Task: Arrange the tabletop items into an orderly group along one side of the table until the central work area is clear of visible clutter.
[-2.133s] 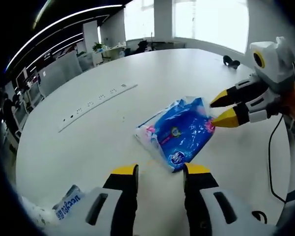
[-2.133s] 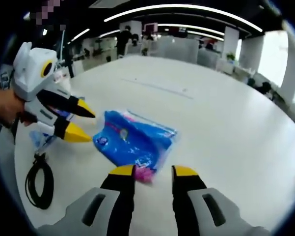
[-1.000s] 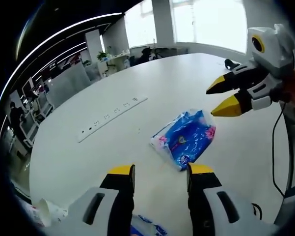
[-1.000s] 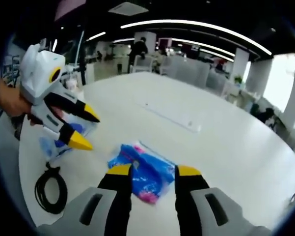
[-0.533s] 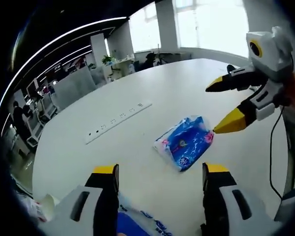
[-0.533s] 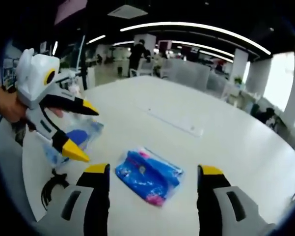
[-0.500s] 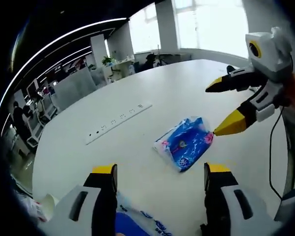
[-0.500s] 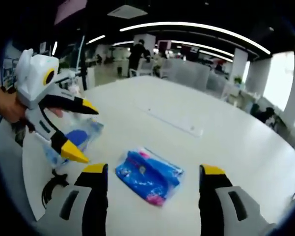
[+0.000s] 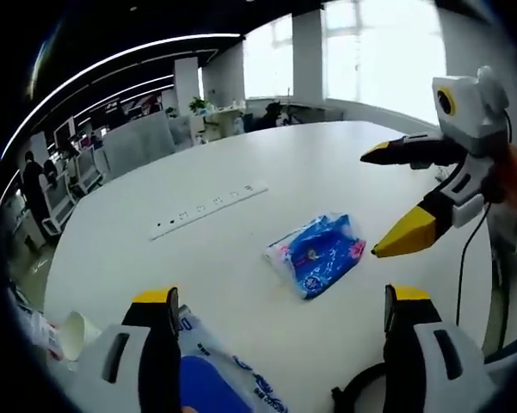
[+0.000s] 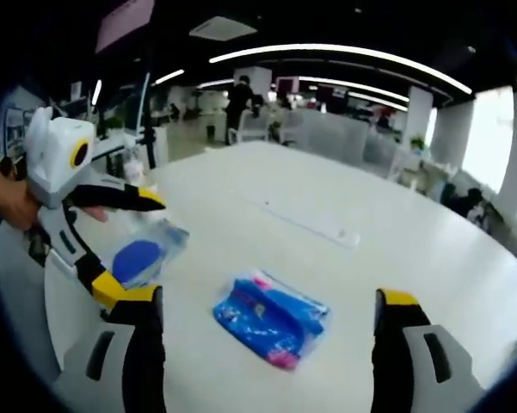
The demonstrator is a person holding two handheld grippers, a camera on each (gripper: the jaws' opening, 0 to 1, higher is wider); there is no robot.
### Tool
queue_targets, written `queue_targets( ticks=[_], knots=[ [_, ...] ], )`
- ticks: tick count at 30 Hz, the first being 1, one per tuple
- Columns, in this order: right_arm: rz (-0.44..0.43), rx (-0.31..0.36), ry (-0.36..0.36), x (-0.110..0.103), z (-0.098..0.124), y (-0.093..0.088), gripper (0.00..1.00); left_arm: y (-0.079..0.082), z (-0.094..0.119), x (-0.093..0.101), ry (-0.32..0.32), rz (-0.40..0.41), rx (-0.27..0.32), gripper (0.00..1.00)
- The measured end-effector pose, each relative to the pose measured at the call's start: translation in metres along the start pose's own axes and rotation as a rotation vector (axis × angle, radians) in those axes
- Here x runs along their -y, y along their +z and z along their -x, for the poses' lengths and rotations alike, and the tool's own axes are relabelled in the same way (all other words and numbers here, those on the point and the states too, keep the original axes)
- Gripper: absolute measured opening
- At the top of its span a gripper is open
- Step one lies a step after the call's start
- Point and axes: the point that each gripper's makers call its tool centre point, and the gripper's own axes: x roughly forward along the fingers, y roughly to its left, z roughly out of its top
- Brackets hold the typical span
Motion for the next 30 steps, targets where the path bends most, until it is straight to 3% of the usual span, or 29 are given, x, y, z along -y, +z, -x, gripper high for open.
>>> queue_targets(
  ticks=[18,26,30],
  knots=[
    [0.006,0.028,0.033,-0.012,-0.002,0.023,0.97,-0.029,0.029,-0.026,0.077,0.026,-0.038,0.99],
    [-0.011,0.034,0.034,-0.011,-0.002,0.027,0.95,-0.055,0.035,-0.035,0.108,0.037,-0.079,0.98],
    [-0.007,0.04,0.04,-0.015,-0.004,0.03,0.94,-0.06,0.038,-0.036,0.115,0.026,-0.088,0.97]
  ],
)
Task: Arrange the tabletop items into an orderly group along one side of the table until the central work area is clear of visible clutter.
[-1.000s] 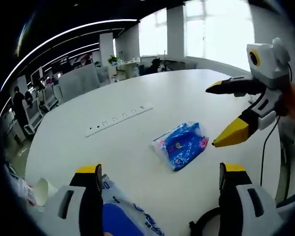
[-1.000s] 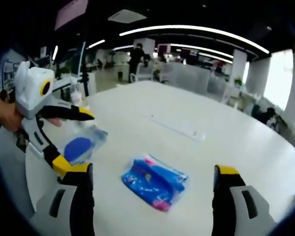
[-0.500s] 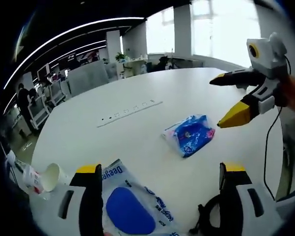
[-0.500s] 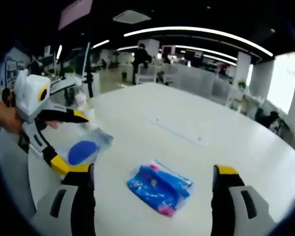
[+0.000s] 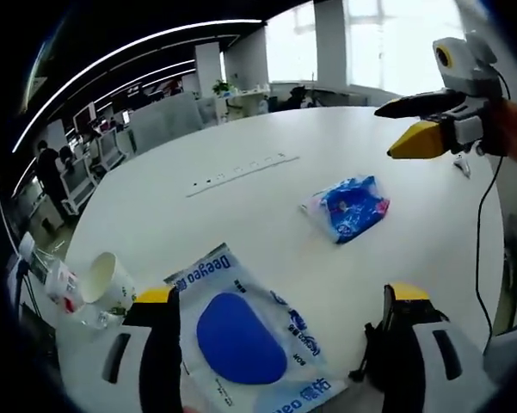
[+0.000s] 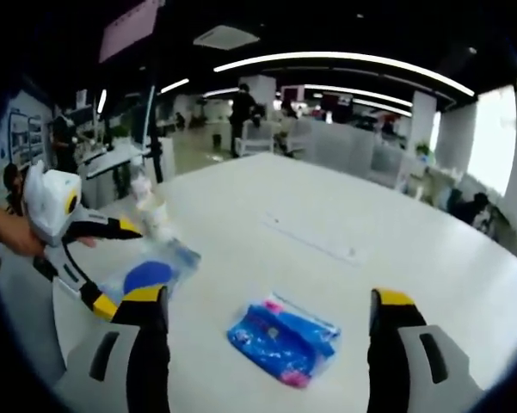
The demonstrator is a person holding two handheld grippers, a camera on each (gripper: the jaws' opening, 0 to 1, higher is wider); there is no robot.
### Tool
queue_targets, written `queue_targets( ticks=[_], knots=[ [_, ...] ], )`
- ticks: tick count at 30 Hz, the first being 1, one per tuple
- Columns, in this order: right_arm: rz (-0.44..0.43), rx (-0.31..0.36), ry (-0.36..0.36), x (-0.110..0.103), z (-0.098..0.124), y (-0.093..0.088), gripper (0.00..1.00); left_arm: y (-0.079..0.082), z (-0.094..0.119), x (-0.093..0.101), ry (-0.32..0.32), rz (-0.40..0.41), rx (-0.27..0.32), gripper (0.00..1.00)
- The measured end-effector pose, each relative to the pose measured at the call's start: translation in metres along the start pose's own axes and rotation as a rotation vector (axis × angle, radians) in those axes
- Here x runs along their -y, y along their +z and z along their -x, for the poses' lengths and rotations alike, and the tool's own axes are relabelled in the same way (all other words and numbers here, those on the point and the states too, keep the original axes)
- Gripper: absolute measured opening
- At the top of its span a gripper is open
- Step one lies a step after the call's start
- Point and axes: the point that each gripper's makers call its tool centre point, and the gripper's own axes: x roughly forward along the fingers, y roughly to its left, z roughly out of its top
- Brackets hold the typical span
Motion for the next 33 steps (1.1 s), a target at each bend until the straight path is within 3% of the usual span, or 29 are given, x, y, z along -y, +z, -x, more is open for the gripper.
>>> queue_targets(
  ticks=[4,8,24,28,33],
  knots=[
    [-0.001,0.001,0.007,-0.003,-0.001,0.0,0.93,-0.008,0.002,-0.003,0.012,-0.004,-0.01,0.97],
    [-0.003,-0.007,0.013,-0.005,-0.003,-0.002,0.93,-0.026,0.004,-0.005,0.025,-0.076,-0.054,0.96],
    [-0.009,-0.033,0.033,-0.01,-0.007,-0.009,0.87,-0.056,0.001,-0.012,0.046,-0.067,-0.116,0.95],
    [-0.013,-0.05,0.035,-0.009,-0.009,-0.014,0.86,-0.068,0.001,-0.013,0.036,-0.153,-0.16,0.94],
    [-0.01,-0.053,0.039,-0.009,-0.011,-0.015,0.85,-0.077,0.001,-0.021,0.046,-0.123,-0.176,0.93]
  ],
)
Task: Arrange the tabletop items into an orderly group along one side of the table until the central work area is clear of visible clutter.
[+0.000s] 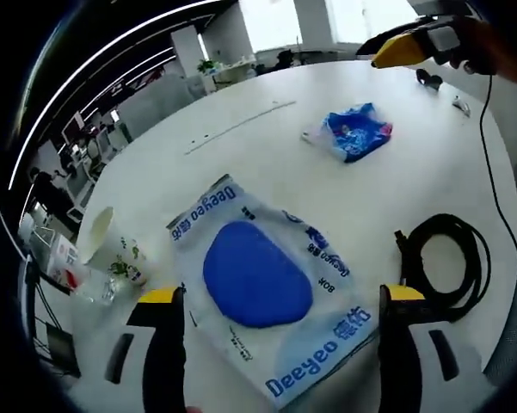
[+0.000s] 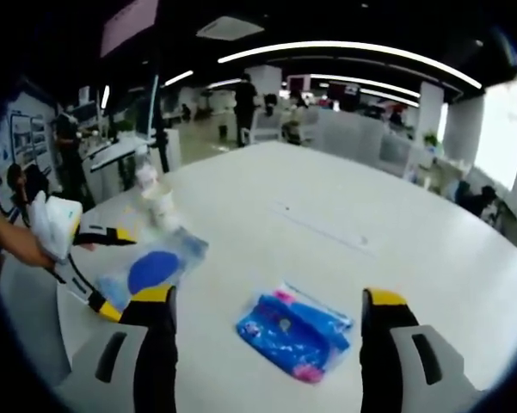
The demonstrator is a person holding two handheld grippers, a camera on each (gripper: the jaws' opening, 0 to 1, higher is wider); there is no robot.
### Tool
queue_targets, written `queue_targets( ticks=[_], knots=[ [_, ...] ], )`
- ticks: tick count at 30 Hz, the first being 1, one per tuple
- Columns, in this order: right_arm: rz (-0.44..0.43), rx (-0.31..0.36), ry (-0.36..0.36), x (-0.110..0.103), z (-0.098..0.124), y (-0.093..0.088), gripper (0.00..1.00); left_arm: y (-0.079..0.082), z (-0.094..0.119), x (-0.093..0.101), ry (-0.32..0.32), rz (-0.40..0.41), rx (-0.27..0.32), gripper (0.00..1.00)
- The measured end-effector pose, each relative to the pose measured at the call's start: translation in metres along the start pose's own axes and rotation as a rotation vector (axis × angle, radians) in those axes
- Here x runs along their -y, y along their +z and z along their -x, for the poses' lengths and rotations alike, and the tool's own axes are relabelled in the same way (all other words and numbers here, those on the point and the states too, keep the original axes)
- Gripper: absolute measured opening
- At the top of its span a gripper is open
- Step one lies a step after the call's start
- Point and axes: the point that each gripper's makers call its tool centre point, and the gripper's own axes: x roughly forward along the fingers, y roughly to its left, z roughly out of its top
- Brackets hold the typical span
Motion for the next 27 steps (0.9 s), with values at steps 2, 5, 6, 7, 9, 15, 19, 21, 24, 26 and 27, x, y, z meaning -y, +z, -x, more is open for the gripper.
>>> queue_targets(
  ticks=[2,5,6,7,9,15,19,21,24,26,27],
  knots=[
    [0.004,-0.005,0.001,0.0,-0.001,0.0,0.85,-0.003,0.001,-0.002,0.006,0.0,-0.005,0.93],
    [0.004,-0.006,0.003,-0.001,-0.002,0.001,0.85,-0.008,0.002,-0.003,0.005,0.023,-0.006,0.93],
    [0.005,-0.005,0.004,-0.002,-0.002,0.001,0.85,-0.009,0.003,-0.004,0.007,0.024,-0.008,0.94],
    [0.006,-0.005,0.005,-0.002,-0.003,0.002,0.85,-0.011,0.003,-0.006,0.01,0.028,-0.01,0.94],
    [0.008,-0.01,0.01,-0.005,-0.004,0.001,0.84,-0.016,0.005,-0.009,0.014,0.04,-0.017,0.94],
    [0.011,-0.017,0.028,-0.014,-0.009,-0.002,0.84,-0.028,0.013,-0.018,0.029,0.035,-0.031,0.94],
    [0.015,-0.021,0.044,-0.023,-0.012,-0.003,0.84,-0.034,0.019,-0.017,0.029,-0.022,-0.033,0.91],
    [0.018,-0.023,0.05,-0.027,-0.014,-0.003,0.83,-0.037,0.02,-0.017,0.026,-0.024,-0.041,0.92],
    [0.024,-0.025,0.064,-0.033,-0.016,-0.002,0.83,-0.04,0.022,-0.019,0.03,-0.004,-0.039,0.92],
    [0.031,-0.025,0.071,-0.036,-0.017,-0.001,0.82,-0.041,0.022,-0.02,0.031,-0.007,-0.038,0.93],
    [0.034,-0.026,0.076,-0.037,-0.018,-0.001,0.82,-0.041,0.023,-0.02,0.033,-0.01,-0.039,0.93]
  ],
)
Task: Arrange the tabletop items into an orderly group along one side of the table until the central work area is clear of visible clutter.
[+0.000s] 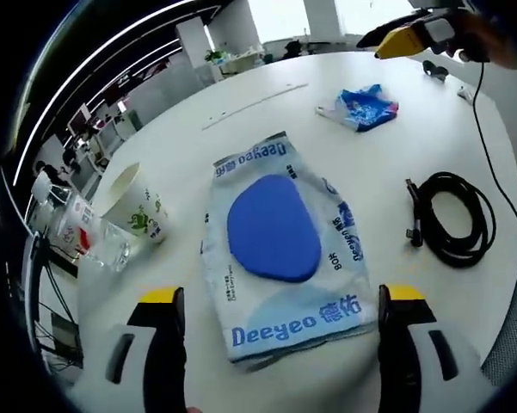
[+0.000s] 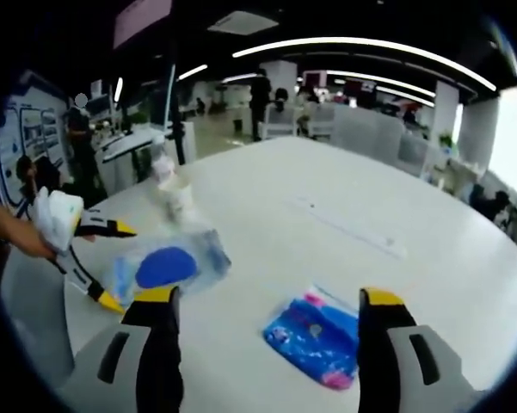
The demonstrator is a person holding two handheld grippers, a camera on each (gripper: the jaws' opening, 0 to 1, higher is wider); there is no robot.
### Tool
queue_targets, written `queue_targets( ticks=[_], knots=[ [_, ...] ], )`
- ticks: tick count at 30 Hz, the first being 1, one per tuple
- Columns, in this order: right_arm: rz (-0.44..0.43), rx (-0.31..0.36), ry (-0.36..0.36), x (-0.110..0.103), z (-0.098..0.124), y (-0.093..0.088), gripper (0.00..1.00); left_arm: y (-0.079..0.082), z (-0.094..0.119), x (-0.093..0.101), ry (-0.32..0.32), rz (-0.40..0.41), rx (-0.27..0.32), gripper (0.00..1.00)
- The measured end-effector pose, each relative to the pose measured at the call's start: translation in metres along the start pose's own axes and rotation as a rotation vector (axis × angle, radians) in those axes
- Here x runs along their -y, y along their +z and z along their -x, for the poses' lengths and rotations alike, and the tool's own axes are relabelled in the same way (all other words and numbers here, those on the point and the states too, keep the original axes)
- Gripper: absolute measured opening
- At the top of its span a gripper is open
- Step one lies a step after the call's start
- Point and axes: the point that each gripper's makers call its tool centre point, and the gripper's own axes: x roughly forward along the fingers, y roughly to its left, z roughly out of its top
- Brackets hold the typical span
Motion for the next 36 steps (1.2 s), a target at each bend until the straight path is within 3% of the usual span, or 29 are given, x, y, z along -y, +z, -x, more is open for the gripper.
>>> queue_targets(
  ticks=[36],
  knots=[
    [0.078,-0.058,0.107,-0.043,-0.038,0.0,0.72,-0.033,0.018,-0.057,0.087,-0.001,-0.051,0.82]
  ],
)
